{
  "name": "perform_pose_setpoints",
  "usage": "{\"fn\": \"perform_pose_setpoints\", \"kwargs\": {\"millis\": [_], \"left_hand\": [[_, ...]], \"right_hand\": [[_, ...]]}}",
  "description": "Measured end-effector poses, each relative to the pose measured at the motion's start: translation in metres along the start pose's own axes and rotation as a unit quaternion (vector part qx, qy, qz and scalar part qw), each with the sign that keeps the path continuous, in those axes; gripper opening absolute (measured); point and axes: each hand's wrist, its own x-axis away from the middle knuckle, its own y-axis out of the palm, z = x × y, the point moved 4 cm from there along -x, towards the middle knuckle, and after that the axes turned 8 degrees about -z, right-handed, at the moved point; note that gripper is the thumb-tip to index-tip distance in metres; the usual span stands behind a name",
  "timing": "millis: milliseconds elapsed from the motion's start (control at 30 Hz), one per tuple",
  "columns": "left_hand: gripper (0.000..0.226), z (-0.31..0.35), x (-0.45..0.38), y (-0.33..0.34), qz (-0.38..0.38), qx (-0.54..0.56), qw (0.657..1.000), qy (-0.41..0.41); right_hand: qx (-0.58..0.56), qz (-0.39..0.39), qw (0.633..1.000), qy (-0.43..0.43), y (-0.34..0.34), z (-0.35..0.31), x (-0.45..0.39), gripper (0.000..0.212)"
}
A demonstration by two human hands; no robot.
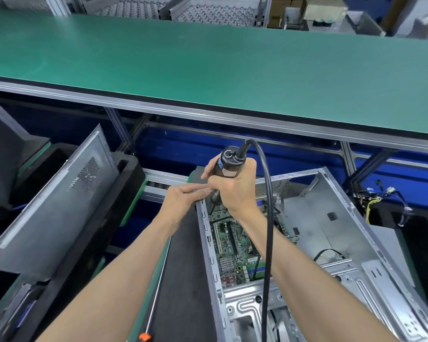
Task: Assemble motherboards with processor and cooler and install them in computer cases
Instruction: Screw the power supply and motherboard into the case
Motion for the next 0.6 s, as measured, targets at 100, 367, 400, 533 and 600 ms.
{"fn": "perform_pose_setpoints", "kwargs": {"millis": [100,367,400,533,600], "left_hand": [[0.040,-0.0015,-0.0016,-0.0003,-0.003,0.003,1.000,0.006],[0.026,-0.0054,-0.0040,-0.0032,-0.004,0.020,1.000,0.008],[0.020,-0.0056,-0.0042,-0.0032,-0.007,0.020,1.000,0.008],[0.016,-0.0074,-0.0050,-0.0038,-0.006,0.025,1.000,0.001],[0.018,-0.0101,-0.0056,-0.0043,0.008,0.030,0.999,-0.010]], "right_hand": [[0.011,-0.002,1.000,-0.002,-0.0004,0.0022,-0.0012,0.012],[0.005,-0.003,1.000,-0.007,0.0038,0.0016,0.0031,0.012],[-0.001,0.000,1.000,-0.008,0.0039,0.0014,0.0035,0.012],[-0.018,-0.023,0.999,-0.012,0.0017,0.0025,0.0012,0.013],[-0.016,-0.078,0.997,-0.008,0.0018,0.0043,-0.0028,0.014]]}}
